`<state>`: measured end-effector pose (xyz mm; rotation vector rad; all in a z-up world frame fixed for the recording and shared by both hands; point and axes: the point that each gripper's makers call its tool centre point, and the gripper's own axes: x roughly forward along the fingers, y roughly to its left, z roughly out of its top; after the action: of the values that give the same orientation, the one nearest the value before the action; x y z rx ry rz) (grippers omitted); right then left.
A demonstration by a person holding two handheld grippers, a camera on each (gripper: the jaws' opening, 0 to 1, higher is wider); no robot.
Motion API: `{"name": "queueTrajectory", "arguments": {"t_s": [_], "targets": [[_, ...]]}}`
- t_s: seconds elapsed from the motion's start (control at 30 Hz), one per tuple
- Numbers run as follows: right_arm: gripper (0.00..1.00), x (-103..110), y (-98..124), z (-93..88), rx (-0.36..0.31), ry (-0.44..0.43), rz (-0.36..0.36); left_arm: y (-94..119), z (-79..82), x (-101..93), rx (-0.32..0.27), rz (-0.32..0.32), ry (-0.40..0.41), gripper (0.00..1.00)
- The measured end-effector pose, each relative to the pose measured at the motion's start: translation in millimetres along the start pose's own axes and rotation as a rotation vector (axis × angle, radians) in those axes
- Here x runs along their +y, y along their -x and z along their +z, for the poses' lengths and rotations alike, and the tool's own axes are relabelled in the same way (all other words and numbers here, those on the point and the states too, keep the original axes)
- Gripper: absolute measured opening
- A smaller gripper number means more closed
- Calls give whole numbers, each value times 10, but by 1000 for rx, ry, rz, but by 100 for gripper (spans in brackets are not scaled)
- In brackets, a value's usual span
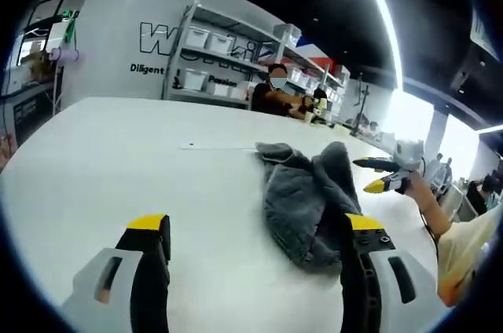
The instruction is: Fold the towel on the table until its edges align and the towel forms a compact rectangular stack.
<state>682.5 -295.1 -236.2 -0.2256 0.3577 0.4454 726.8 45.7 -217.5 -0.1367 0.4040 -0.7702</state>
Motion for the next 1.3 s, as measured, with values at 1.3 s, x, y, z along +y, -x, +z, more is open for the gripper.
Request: {"name": "queueTrajectory", "arguments": {"t_s": [1.3], "targets": [[95, 366, -34, 45, 8, 48, 112, 7, 26, -2, -5, 3, -32, 87]]}}
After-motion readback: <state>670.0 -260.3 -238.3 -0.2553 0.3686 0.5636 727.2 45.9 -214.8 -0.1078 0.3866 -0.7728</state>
